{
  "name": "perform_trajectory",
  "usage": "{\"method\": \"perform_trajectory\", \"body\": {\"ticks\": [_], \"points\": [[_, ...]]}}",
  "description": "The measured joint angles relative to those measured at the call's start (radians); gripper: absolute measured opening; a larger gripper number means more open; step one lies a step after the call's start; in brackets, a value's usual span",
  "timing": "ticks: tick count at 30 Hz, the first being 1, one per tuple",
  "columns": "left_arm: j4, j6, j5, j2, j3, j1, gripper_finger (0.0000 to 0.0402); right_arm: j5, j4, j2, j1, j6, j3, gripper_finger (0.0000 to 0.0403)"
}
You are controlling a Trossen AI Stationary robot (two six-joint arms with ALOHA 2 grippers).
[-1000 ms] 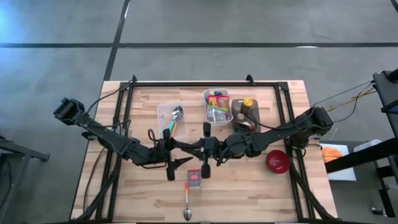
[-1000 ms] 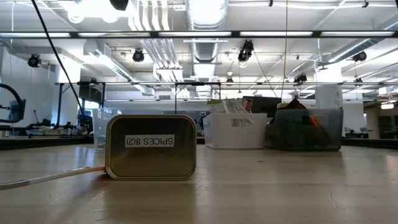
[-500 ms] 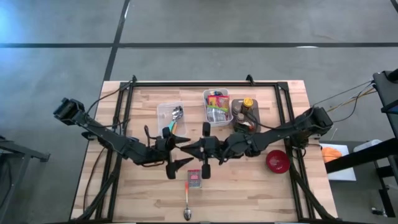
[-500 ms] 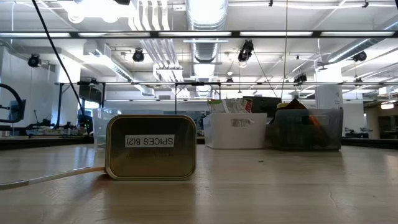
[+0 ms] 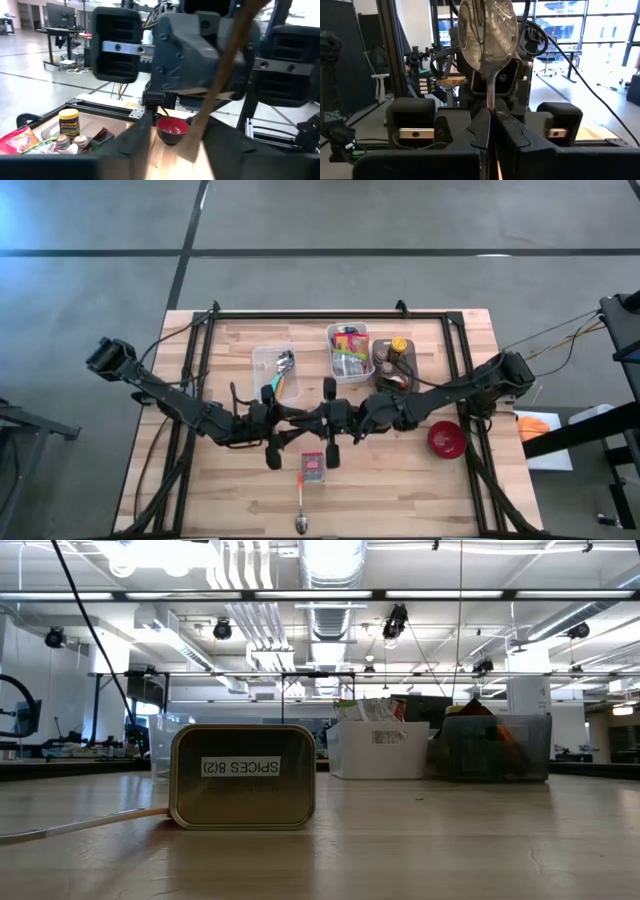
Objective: Pick & Place Food Item
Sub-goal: Put the black spoon into the transparent bin
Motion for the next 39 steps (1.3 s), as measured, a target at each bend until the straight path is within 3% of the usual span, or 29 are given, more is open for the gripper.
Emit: {"method": "perform_trajectory", "body": {"ticks": [5, 7, 23, 30, 39], "points": [[-0.003, 0.017, 0.019, 0.000, 0.000, -0.001, 0.0048, -0.003, 0.000, 0.000, 0.000, 0.008, -0.007, 0.0008], [-0.005, 0.017, 0.038, 0.000, 0.000, -0.001, 0.0017, -0.004, 0.000, 0.000, 0.000, 0.013, -0.009, 0.0008], [-0.056, -0.078, 0.049, -0.001, 0.000, -0.001, 0.0001, -0.006, -0.014, 0.000, 0.001, 0.011, -0.018, 0.0007], [-0.206, -0.170, 0.039, -0.060, 0.001, 0.002, 0.0000, 0.099, -0.084, -0.018, 0.001, 0.015, -0.018, 0.0008], [-0.353, -0.232, -0.032, -0.160, 0.001, 0.003, 0.0000, 0.120, -0.099, -0.063, 0.003, 0.009, -0.018, 0.0008]]}}
